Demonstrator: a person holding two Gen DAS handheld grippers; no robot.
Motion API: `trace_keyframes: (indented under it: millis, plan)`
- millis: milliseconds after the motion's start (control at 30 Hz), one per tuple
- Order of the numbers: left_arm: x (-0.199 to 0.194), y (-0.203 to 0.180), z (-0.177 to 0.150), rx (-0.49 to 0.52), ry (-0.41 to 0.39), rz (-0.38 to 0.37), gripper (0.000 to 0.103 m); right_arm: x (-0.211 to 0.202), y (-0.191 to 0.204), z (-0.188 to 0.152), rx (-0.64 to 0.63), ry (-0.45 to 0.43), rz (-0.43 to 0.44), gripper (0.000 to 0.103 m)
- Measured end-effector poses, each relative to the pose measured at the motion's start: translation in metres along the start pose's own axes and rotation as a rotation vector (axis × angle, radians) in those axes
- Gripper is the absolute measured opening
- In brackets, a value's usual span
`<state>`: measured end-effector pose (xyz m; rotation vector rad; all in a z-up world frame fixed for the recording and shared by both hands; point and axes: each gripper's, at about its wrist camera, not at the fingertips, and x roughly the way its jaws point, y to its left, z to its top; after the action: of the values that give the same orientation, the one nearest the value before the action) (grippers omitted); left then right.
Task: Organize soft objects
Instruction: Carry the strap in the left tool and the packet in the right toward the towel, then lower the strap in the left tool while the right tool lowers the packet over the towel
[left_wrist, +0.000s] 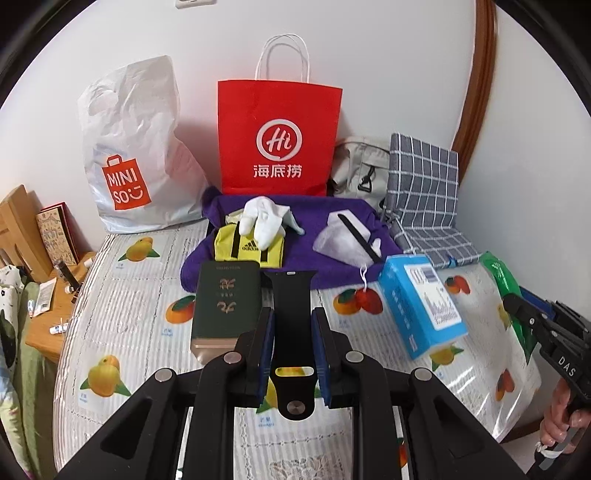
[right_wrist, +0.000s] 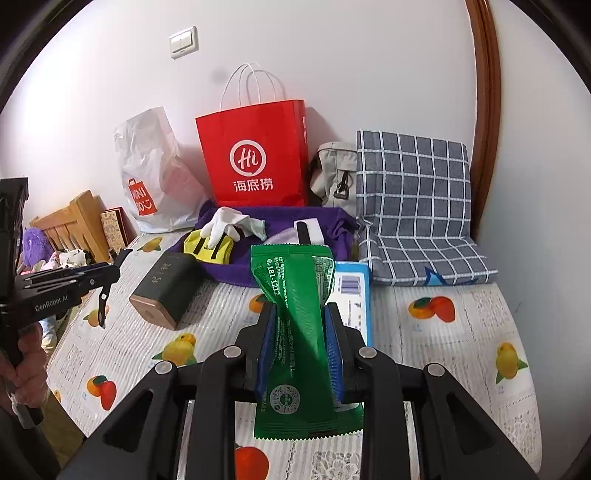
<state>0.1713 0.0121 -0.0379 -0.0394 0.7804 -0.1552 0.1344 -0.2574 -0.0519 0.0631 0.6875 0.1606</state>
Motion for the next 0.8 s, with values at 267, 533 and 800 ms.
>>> trace_keyframes:
  millis: [267,533,800]
  plan:
    - [0.008,0.006,0.015,-0.006,-0.016,0.009,0.02,0.007,-0.001,0.02,-0.01,-0.015,-0.006,0.026]
    - [0.018,0.014,0.026,-0.023,-0.013,0.008,0.02,0.016,-0.002,0.037,-0.007,-0.021,0.004,0.026]
    - [0.029,0.021,0.04,-0.032,-0.019,0.012,0.02,0.035,0.001,0.05,-0.012,-0.014,0.022,0.026]
